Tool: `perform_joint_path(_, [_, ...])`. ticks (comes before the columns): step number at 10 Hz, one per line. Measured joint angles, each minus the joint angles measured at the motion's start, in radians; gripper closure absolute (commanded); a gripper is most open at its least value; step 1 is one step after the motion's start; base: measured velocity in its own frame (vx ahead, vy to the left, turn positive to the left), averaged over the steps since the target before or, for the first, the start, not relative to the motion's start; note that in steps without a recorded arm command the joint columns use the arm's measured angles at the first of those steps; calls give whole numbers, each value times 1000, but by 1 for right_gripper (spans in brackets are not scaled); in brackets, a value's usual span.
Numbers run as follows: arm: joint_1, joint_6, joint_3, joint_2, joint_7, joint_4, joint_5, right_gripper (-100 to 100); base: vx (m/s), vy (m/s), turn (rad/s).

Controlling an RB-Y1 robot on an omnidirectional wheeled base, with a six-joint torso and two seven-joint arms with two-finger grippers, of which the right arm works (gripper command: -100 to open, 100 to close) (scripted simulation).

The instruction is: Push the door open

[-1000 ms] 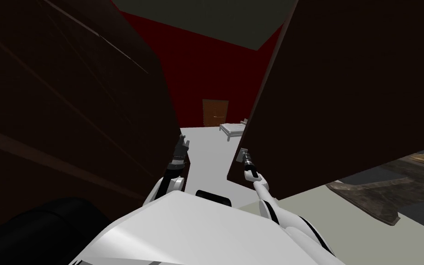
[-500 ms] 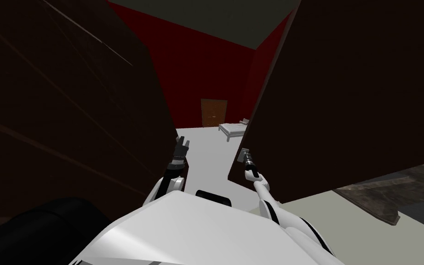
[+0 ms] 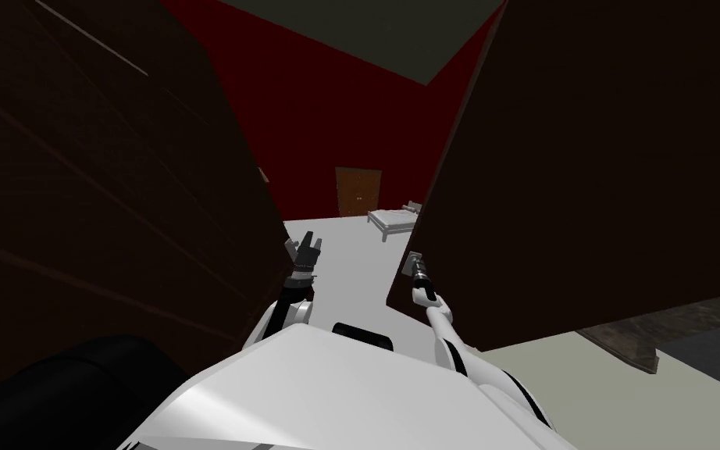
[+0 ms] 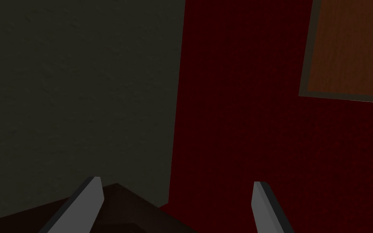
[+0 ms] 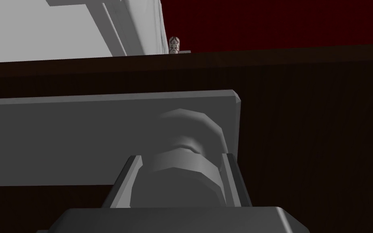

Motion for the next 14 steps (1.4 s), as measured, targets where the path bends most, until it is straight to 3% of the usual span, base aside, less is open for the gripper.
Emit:
perform_joint_path(6, [-12, 15, -80, 65, 106, -24, -13, 100, 175, 46, -102])
perform_joint_path(12, [1, 24, -123, 57, 121, -38, -24, 100, 173, 57, -52])
perform_joint_path(14, [-12, 3, -148, 39, 130, -6, -31, 100, 201, 84, -60])
